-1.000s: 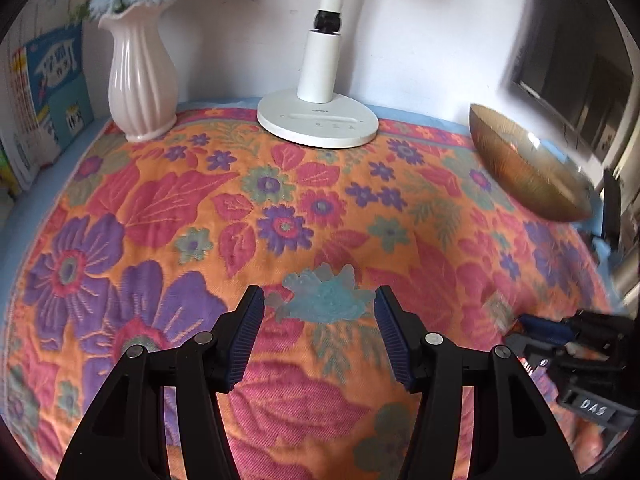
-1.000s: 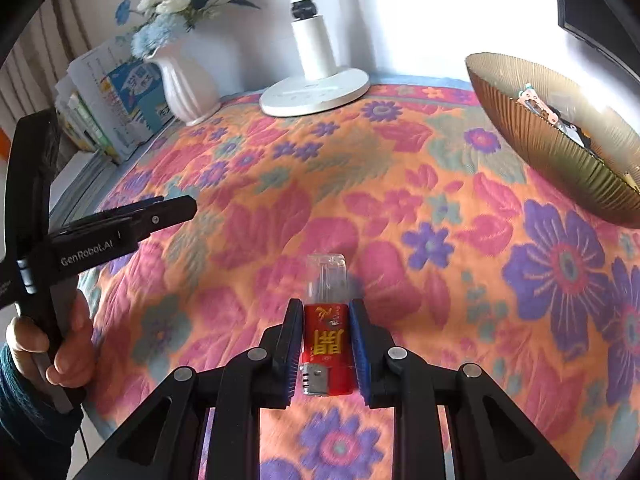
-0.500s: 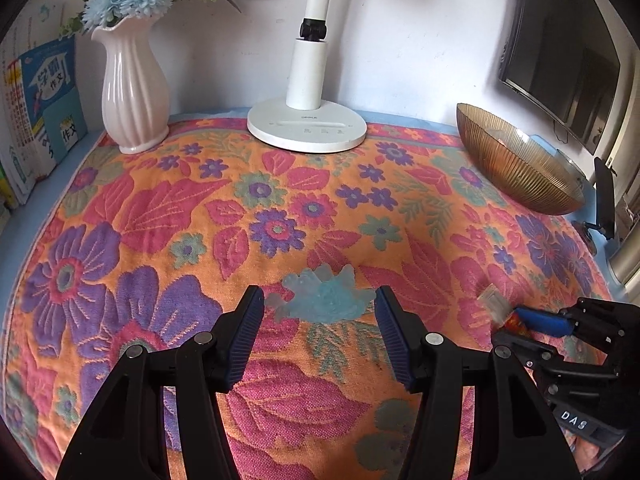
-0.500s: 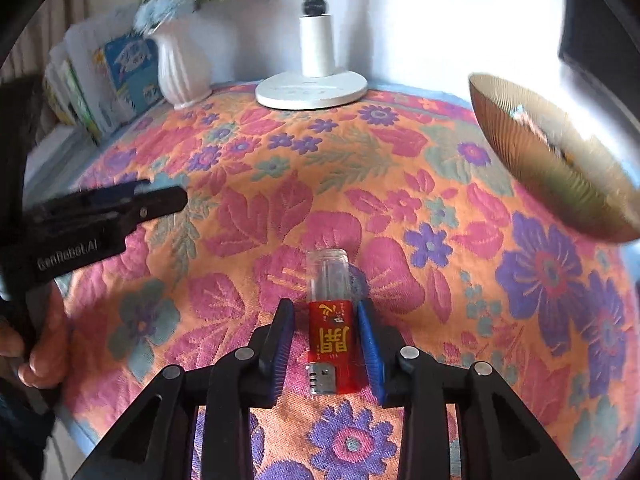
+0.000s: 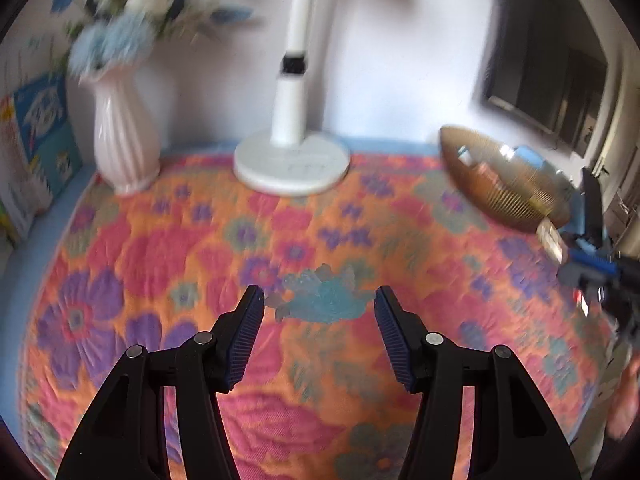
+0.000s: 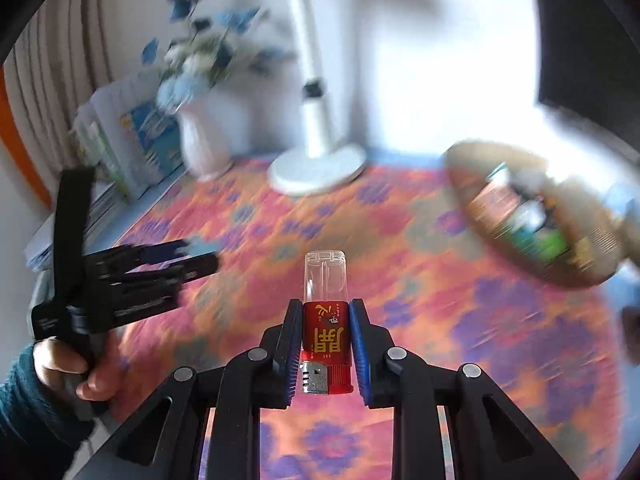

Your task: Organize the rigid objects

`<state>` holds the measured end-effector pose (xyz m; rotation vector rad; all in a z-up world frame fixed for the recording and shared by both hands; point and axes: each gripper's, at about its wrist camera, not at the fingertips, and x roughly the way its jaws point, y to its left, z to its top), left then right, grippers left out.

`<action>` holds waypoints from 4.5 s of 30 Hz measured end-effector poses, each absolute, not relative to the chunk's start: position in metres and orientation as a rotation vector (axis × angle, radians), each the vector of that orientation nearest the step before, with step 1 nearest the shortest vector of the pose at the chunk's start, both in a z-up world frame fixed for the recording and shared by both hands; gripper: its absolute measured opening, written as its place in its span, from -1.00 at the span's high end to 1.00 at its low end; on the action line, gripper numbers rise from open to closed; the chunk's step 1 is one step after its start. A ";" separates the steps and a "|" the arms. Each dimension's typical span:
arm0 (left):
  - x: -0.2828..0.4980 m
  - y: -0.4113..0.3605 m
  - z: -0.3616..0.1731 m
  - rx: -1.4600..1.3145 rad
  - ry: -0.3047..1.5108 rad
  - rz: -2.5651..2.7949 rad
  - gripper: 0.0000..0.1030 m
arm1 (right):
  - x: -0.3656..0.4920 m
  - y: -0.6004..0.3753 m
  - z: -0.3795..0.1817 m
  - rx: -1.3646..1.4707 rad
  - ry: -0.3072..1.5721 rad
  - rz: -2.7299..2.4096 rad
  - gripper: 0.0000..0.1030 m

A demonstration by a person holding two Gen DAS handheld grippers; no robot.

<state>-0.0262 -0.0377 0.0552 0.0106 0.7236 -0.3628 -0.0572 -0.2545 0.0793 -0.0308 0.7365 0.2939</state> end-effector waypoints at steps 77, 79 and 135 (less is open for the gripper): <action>-0.052 0.019 0.023 -0.121 0.687 -0.097 -0.64 | -0.028 -0.220 0.027 -0.048 0.719 0.135 -0.27; -0.054 0.016 0.024 -0.100 0.677 -0.083 -0.65 | -0.030 -0.222 0.027 -0.044 0.711 0.138 -0.43; -0.058 -0.012 0.021 0.087 0.683 -0.052 -0.95 | -0.028 -0.221 0.022 -0.062 0.732 0.114 -0.83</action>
